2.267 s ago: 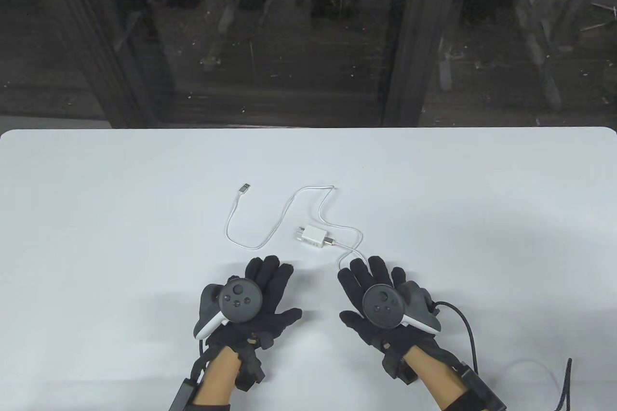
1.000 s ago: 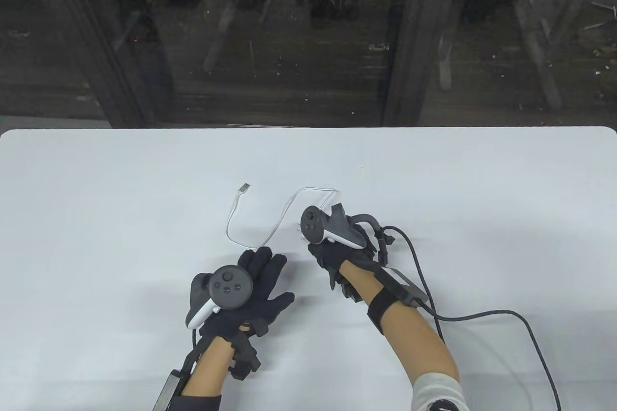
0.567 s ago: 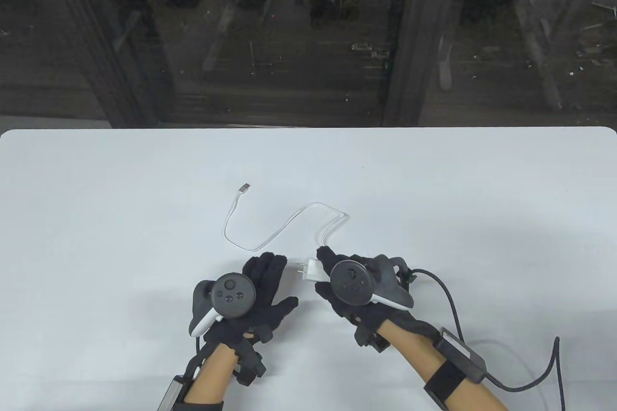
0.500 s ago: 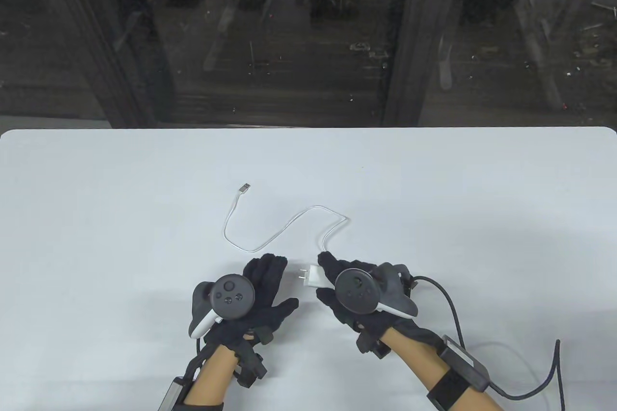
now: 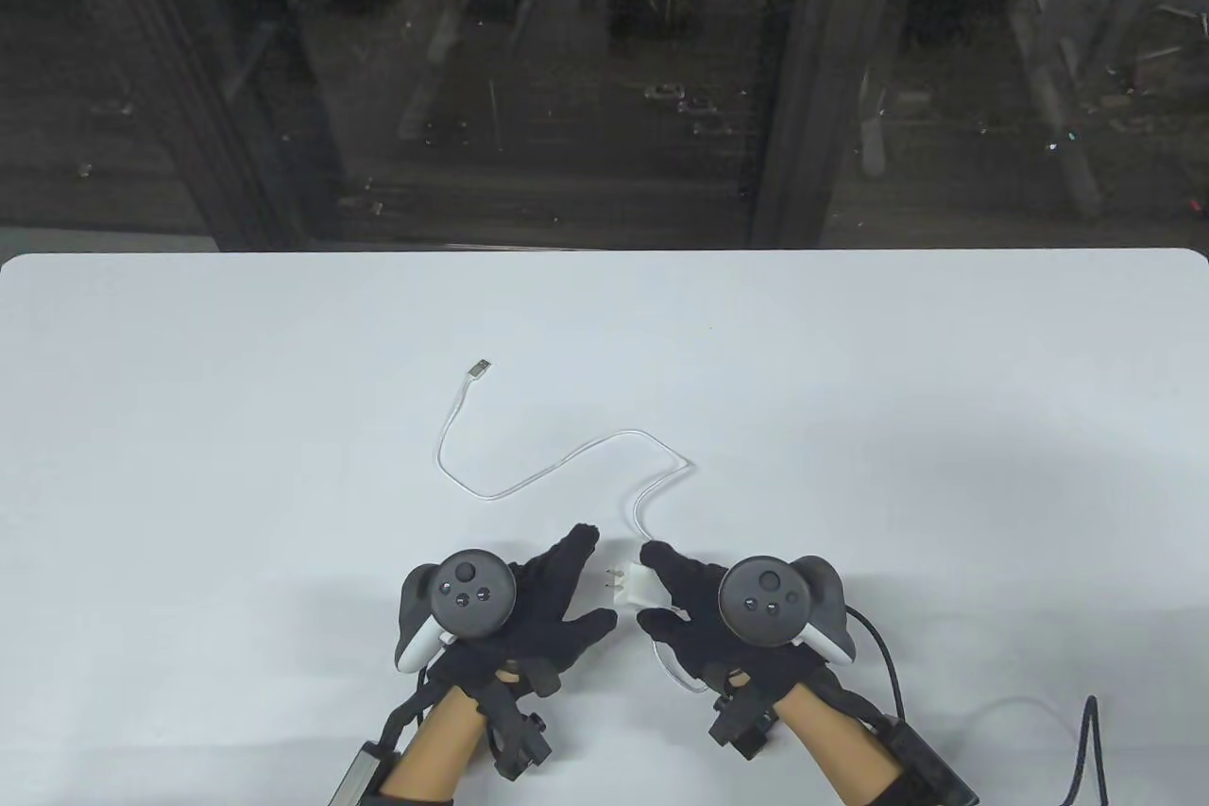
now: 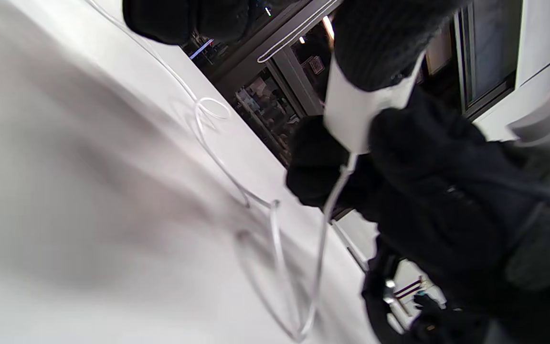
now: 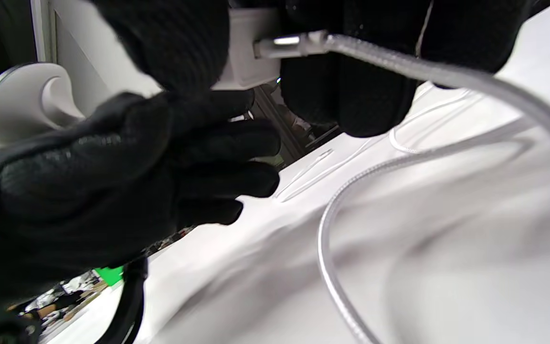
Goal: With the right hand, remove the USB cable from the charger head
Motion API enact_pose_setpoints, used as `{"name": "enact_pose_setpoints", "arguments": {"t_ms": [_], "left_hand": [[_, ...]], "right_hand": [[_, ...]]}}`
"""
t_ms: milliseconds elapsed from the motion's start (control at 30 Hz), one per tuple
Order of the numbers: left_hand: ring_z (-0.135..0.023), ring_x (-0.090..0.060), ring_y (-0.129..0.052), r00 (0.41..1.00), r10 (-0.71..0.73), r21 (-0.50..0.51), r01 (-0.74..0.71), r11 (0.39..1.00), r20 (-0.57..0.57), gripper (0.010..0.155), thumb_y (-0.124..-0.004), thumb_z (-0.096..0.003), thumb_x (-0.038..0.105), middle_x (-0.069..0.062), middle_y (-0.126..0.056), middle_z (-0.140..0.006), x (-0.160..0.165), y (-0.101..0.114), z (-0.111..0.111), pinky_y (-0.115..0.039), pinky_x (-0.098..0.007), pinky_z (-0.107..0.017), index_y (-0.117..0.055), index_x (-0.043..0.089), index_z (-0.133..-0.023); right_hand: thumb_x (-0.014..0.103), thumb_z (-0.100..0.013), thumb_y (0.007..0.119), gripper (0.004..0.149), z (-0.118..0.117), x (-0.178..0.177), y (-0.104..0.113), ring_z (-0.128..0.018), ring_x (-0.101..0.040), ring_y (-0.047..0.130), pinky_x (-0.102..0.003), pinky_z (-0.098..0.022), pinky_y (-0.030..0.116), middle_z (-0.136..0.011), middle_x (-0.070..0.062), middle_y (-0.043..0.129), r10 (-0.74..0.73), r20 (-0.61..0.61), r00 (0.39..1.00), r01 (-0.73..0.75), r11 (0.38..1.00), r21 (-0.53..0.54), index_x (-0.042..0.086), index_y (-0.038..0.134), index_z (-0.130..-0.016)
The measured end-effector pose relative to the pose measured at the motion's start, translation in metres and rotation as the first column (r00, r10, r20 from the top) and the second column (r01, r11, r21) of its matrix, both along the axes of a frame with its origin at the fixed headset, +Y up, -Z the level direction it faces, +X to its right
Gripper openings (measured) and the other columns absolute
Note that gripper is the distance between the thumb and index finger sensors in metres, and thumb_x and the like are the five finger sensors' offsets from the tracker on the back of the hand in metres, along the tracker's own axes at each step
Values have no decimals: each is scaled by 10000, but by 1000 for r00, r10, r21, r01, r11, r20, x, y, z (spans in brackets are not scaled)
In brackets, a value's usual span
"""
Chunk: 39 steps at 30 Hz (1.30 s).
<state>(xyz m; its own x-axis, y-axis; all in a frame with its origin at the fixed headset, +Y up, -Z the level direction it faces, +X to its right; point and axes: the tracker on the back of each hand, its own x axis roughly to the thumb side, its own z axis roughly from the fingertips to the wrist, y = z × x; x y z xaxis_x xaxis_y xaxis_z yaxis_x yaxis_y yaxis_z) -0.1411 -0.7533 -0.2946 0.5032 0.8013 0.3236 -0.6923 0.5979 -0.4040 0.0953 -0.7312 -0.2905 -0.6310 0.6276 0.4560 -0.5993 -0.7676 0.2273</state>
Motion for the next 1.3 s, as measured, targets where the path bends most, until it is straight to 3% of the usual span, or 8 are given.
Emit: {"name": "enact_pose_setpoints", "arguments": {"t_ms": [367, 667, 867, 1100, 1133, 1200, 1233, 1300], "left_hand": [[-961, -478, -703, 955, 296, -68, -295, 953, 2, 745, -788, -486, 453, -171, -656, -1093, 8, -10, 0, -370, -787, -636, -484, 170, -1105], [-942, -441, -761, 808, 579, -123, -589, 799, -109, 720, -839, -451, 419, -160, -715, -1055, 4, -17, -1, -480, -761, -639, -574, 128, -1054], [-949, -416, -765, 668, 718, -160, -744, 648, -197, 728, -835, -451, 403, -144, -703, -1056, 4, -23, 0, -514, -748, -645, -541, 126, -1056], [-943, -410, -773, 637, 739, -132, -770, 625, -216, 730, -834, -446, 392, -129, -696, -1054, 1, -16, 0, -534, -741, -651, -531, 129, -1056], [-954, -361, -792, 590, 772, -87, -804, 588, -235, 733, -795, -470, 446, -91, -681, -1070, -6, -14, -1, -575, -717, -659, -494, 153, -1071], [-942, -412, -752, 262, 907, 92, -947, 307, -329, 731, -818, -454, 388, -135, -666, -1058, -35, 3, -4, -503, -749, -660, -506, 124, -1060], [-933, -434, -742, 244, 911, 145, -941, 305, -333, 730, -830, -444, 362, -157, -670, -1051, -49, 9, -5, -472, -761, -661, -519, 116, -1057], [-954, -430, -708, 484, 822, 210, -807, 552, -298, 728, -815, -471, 370, -147, -634, -1074, -81, 19, -4, -427, -766, -675, -486, 139, -1078]], "right_hand": [[367, -436, 775, 707, -2, -4, -11, -718, -426, 867, -625, -562, 678, -889, -188, 765, -164, -59, 985, 154, 977, -144, 81, 500, -1022], [330, -455, 779, 686, -6, 2, -11, -695, -404, 892, -611, -550, 699, -886, -196, 772, -348, -39, 937, 333, 920, -207, 92, 481, -1025], [230, -453, 785, 510, -7, 10, -11, -517, -312, 1001, -597, -522, 739, -700, -114, 929, -308, 17, 951, 308, 949, -62, 65, 684, -925], [263, -418, 804, 404, -6, 7, -6, -371, -263, 1049, -532, -439, 814, -559, -76, 1010, -264, 57, 963, 260, 963, 69, 81, 854, -775], [249, -406, 811, 404, -6, 8, -7, -364, -278, 1048, -539, -434, 809, -551, -90, 1013, -234, 86, 968, 227, 970, 85, 75, 861, -767], [265, -410, 804, 400, -10, 19, -11, -362, -254, 1057, -520, -430, 825, -552, -67, 1016, -95, 124, 988, 75, 985, 156, 91, 861, -766], [267, -414, 803, 403, -12, 23, -12, -370, -257, 1055, -521, -434, 823, -559, -69, 1013, -84, 135, 987, 64, 987, 150, 90, 855, -773], [263, -428, 801, 405, -16, 30, -15, -384, -268, 1050, -528, -439, 813, -576, -81, 1004, -134, 157, 978, 116, 986, 120, 82, 841, -788]]}}
